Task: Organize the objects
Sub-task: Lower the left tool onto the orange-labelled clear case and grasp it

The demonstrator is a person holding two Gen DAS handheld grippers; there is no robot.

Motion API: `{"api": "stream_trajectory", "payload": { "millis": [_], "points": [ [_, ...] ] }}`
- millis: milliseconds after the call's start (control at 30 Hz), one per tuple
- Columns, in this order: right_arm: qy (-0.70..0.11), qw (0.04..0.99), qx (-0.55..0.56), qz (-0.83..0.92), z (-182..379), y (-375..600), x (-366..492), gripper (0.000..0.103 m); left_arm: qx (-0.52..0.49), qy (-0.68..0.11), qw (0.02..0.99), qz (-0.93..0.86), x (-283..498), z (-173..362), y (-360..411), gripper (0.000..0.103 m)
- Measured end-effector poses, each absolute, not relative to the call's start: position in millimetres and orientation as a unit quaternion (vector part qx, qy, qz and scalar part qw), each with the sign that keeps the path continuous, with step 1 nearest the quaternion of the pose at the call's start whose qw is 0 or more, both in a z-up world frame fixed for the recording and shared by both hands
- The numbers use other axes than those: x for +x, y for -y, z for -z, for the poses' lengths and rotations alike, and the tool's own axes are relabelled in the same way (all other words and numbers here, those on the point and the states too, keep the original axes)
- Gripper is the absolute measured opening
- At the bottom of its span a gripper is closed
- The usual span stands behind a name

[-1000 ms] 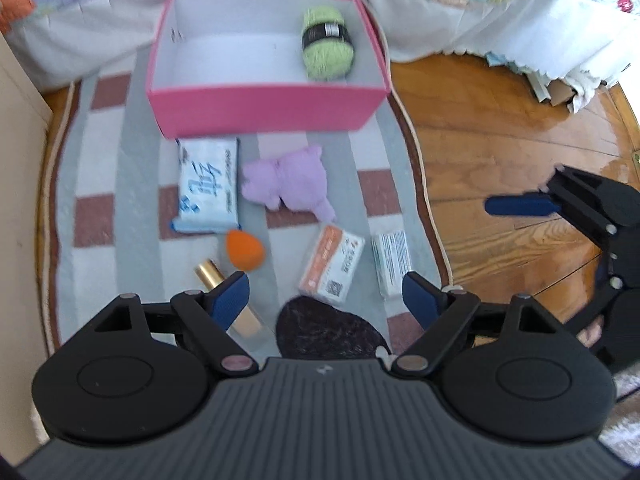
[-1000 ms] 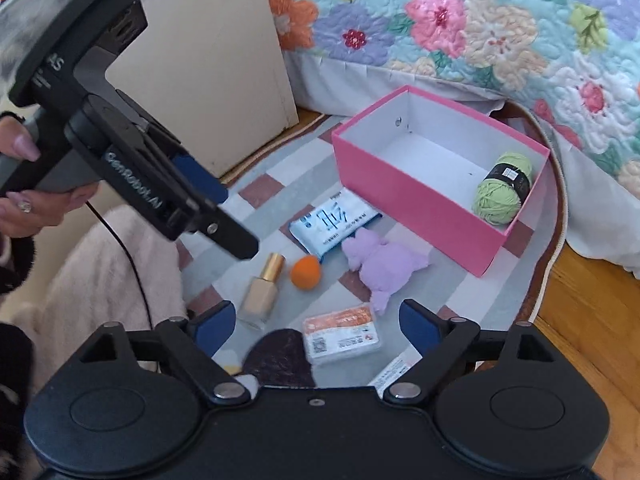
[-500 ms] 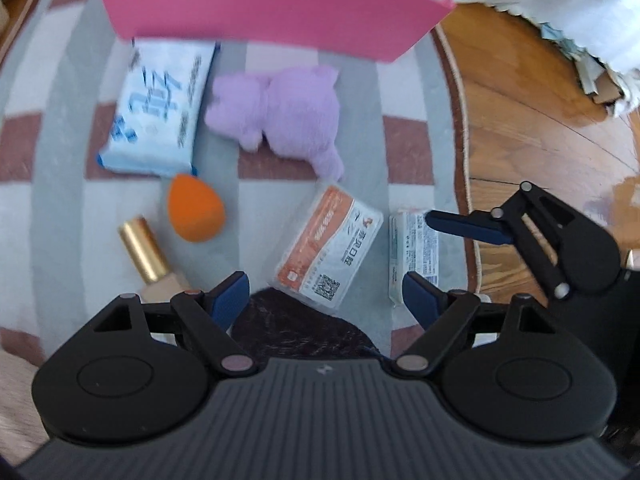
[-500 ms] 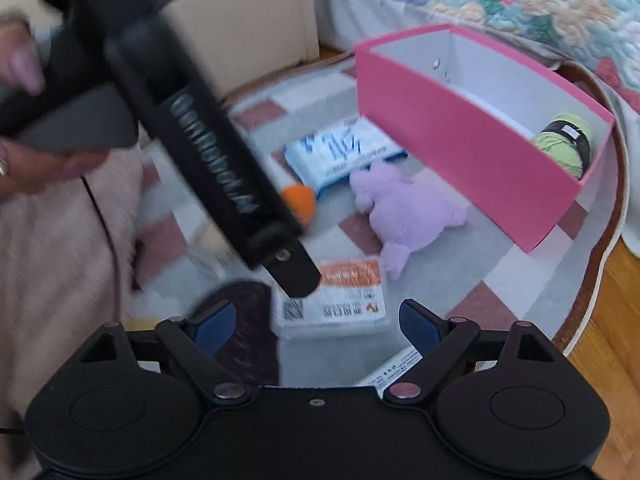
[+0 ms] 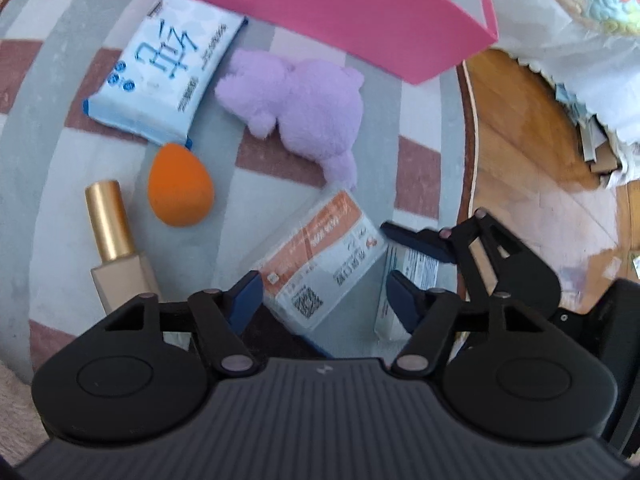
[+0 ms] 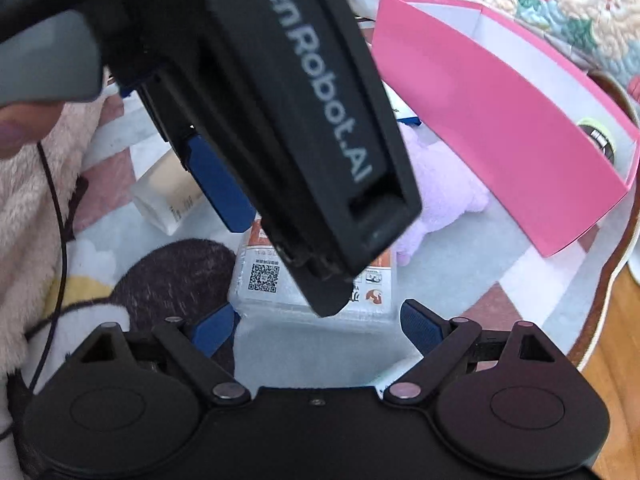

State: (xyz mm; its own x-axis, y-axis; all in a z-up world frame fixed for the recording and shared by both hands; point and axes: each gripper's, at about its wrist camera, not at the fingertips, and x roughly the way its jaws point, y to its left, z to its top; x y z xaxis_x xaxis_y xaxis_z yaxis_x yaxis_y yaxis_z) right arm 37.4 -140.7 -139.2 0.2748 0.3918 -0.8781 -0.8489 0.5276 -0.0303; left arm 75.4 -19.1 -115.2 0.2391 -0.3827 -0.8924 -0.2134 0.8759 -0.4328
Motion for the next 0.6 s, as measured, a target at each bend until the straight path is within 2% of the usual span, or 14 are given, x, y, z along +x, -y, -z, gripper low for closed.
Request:
{"api": "stream_trajectory", "payload": {
  "millis": [367,433,533,600],
  "points": [
    [-0.531,0.765,-0.077,-0.356,138,162,48,0.092,-0.230,-0.604,0.762,0.028,73,121,15,0.059],
    [-0.533,0.767,-0.073,-0.350,137,164,46,0.092,-0.221,-0.602,0.767,0.029,72,122,19,0.059],
    [-0.533,0.772,-0.058,-0.341,136,170,44,0.093,-0.207,-0.600,0.772,0.026,70,124,22,0.051],
    [-0.535,0.768,-0.059,-0.346,136,171,42,0.093,-0.212,-0.608,0.765,0.021,68,131,19,0.050]
  ]
}}
